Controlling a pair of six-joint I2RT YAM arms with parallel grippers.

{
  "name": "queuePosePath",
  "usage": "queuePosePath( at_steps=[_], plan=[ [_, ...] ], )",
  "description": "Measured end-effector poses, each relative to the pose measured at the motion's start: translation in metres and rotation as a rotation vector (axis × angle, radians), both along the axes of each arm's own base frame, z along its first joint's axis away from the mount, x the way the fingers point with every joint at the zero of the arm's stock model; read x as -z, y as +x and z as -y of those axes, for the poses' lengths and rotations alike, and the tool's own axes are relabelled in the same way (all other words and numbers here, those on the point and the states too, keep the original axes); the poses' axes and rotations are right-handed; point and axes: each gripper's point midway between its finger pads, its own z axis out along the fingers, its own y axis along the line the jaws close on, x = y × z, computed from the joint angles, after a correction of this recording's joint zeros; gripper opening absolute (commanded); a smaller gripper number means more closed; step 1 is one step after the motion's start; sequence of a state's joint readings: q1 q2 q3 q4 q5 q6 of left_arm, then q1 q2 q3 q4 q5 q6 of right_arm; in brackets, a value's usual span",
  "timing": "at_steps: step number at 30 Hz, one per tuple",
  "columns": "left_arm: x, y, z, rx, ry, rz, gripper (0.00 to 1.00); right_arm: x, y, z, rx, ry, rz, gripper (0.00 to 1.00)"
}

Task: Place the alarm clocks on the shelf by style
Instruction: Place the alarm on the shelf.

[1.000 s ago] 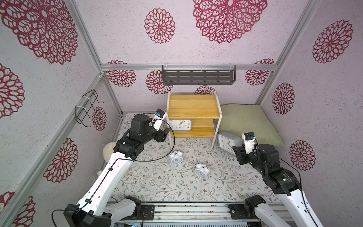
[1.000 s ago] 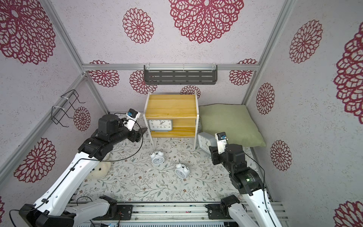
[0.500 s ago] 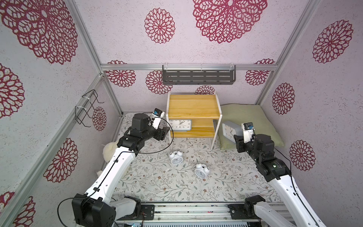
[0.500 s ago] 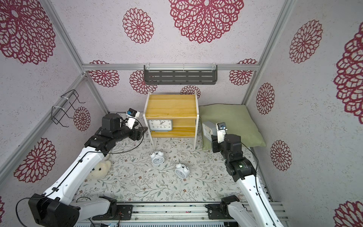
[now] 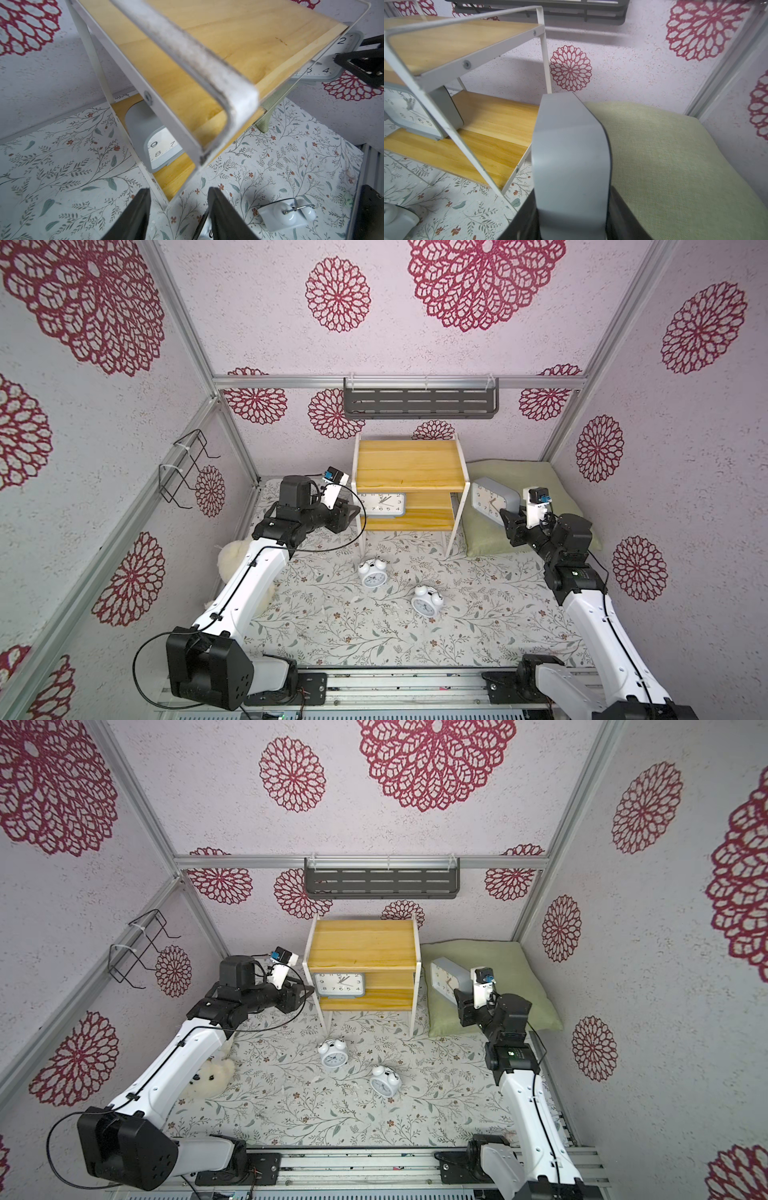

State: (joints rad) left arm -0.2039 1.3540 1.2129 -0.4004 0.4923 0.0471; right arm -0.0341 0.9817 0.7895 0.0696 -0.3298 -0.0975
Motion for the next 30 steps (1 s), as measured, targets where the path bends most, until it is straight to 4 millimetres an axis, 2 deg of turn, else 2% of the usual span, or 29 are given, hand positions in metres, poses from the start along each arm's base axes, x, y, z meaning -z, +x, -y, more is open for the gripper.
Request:
queuePosePath(
  at_steps=[6, 11, 21, 30],
  plan=[
    [-0.005, -0.002, 0.006, 0.037, -0.019, 0.01, 0.39, 0.0, 0.013, -0.005, -0.1, 0.029, 0.058, 0.16],
    [-0.008, -0.001, 0.008, 0.051, -0.027, 0.025, 0.34, 0.001, 0.02, -0.017, -0.201, 0.036, 0.1, 0.16],
    [-0.008, 0.0, 0.007, 0.055, -0.029, 0.027, 0.24, 0.004, 0.024, -0.044, -0.405, 0.052, 0.174, 0.16],
    [-0.007, 0.001, 0.007, 0.054, -0.029, 0.027, 0.23, 0.01, 0.023, -0.061, -0.566, 0.063, 0.209, 0.15]
  ],
)
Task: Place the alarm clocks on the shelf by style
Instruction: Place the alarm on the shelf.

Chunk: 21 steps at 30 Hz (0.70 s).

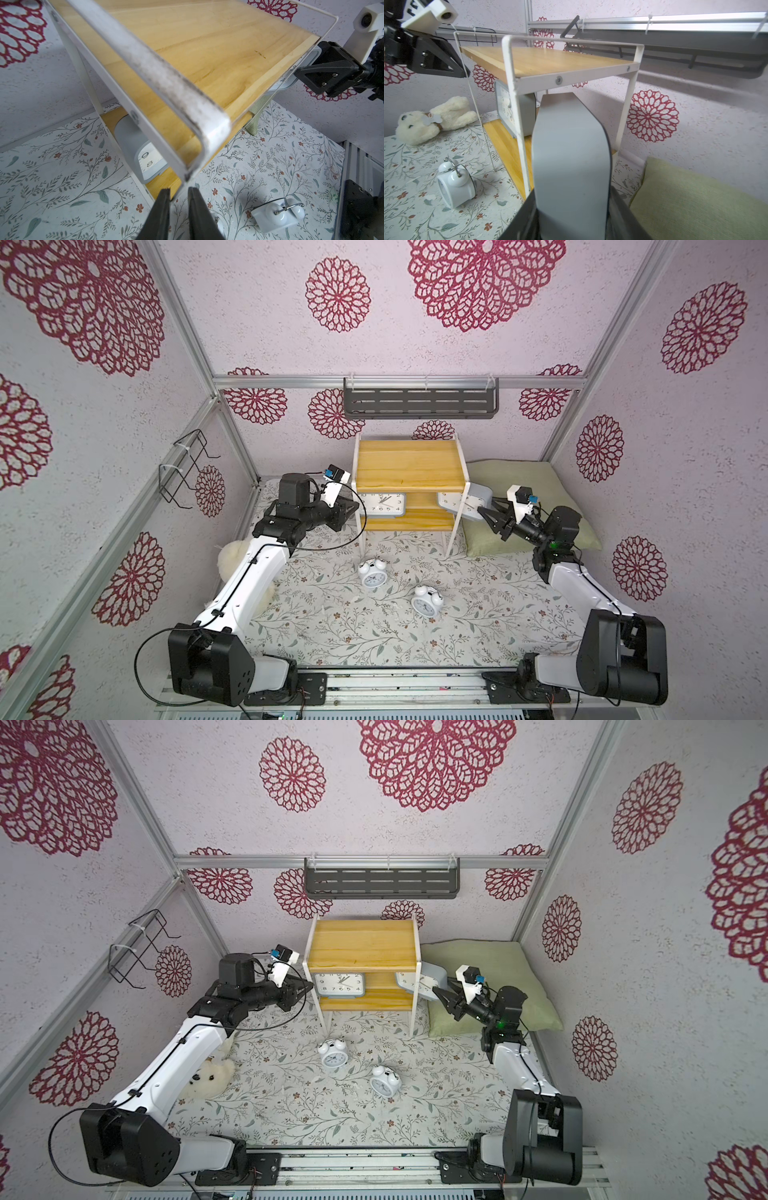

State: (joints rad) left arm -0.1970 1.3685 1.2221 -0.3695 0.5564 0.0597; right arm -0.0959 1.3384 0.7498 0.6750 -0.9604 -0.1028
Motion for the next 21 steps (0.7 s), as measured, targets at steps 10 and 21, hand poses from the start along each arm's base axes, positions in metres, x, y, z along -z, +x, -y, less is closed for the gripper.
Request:
queuePosePath(
  at_steps=[10, 21],
  plan=[
    [0.0, 0.0, 0.0, 0.001, 0.003, 0.002, 0.22, 0.009, 0.02, -0.011, -0.151, 0.007, -0.02, 0.15],
    [0.0, 0.0, 0.0, 0.008, 0.013, 0.012, 0.22, 0.019, 0.043, -0.027, -0.269, 0.018, -0.044, 0.14]
  ],
)
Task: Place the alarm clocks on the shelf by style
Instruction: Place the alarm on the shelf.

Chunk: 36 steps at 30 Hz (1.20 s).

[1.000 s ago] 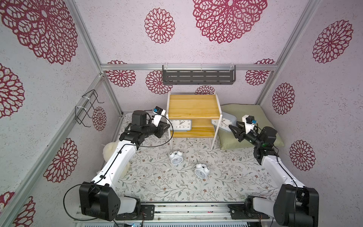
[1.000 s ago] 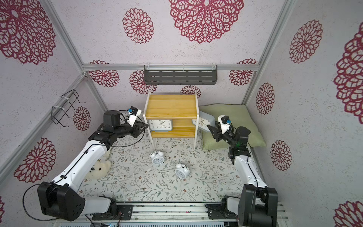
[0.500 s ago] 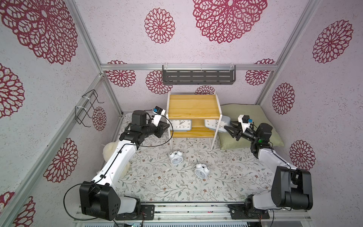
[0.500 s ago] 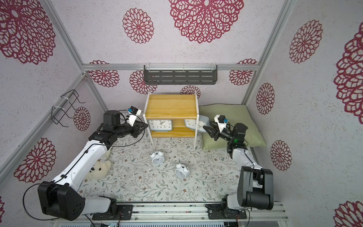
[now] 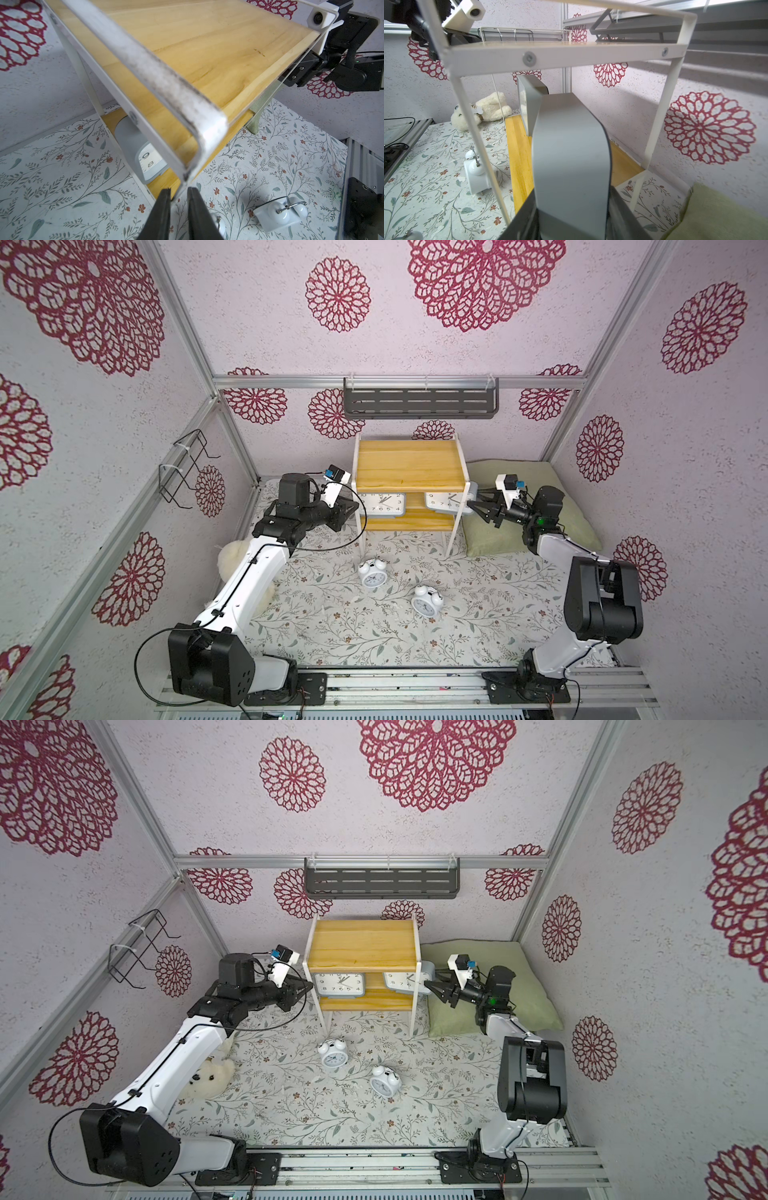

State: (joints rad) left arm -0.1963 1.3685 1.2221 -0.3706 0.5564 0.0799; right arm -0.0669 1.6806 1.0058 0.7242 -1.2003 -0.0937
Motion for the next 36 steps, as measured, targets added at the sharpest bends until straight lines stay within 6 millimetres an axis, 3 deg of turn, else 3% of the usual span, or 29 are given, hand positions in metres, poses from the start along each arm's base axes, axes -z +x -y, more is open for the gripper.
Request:
queuePosePath(
  at_steps=[7, 13, 36],
  plan=[
    [0.0, 0.0, 0.0, 0.006, 0.009, 0.009, 0.22, 0.009, 0.012, -0.019, -0.08, 0.012, -0.024, 0.14],
    [0.0, 0.0, 0.0, 0.01, 0.016, 0.014, 0.23, 0.013, 0.01, -0.03, -0.134, 0.017, -0.035, 0.14],
    [0.001, -0.001, 0.0, 0.014, 0.022, 0.014, 0.23, 0.019, 0.008, -0.034, -0.205, 0.032, -0.047, 0.2]
  ],
)
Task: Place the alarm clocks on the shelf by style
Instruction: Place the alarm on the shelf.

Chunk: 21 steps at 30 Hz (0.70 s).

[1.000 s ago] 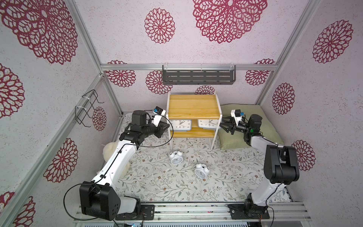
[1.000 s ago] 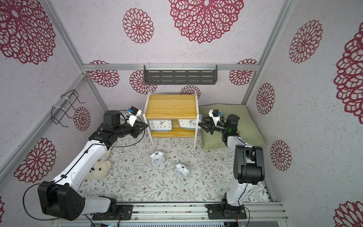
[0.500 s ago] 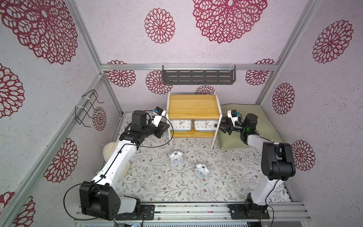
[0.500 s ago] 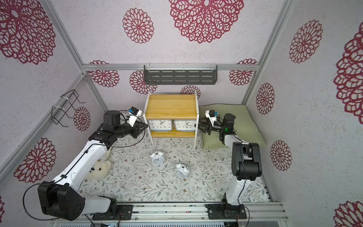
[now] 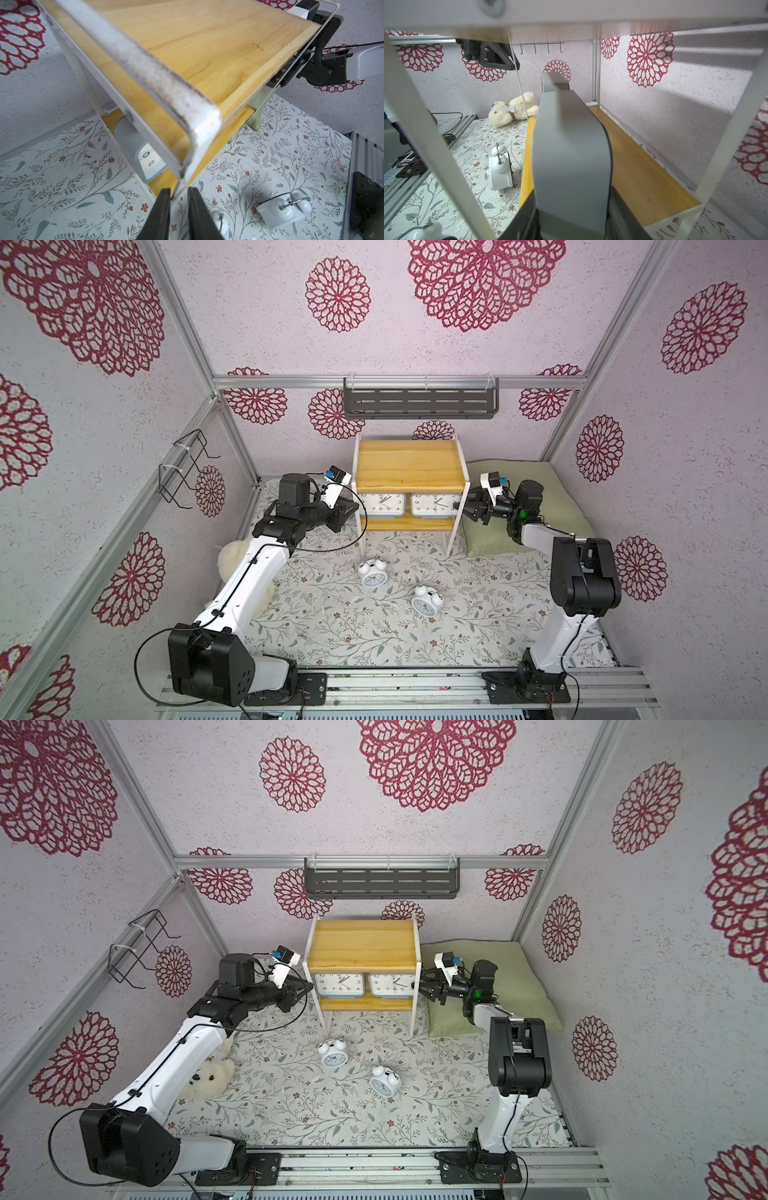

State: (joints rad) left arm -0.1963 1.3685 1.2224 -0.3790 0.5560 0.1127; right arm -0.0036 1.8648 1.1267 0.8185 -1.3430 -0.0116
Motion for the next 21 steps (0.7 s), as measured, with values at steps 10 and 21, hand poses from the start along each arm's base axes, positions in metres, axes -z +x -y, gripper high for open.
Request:
queuePosePath(
  at_steps=[10, 21],
  plan=[
    [0.0001, 0.0, 0.0, 0.003, 0.005, 0.005, 0.23, 0.0016, 0.0015, -0.0004, -0.011, 0.003, -0.001, 0.23],
    [0.0001, -0.0001, 0.0, 0.005, 0.007, 0.006, 0.23, 0.0039, 0.0038, -0.0058, -0.035, 0.008, -0.018, 0.25]
  ],
)
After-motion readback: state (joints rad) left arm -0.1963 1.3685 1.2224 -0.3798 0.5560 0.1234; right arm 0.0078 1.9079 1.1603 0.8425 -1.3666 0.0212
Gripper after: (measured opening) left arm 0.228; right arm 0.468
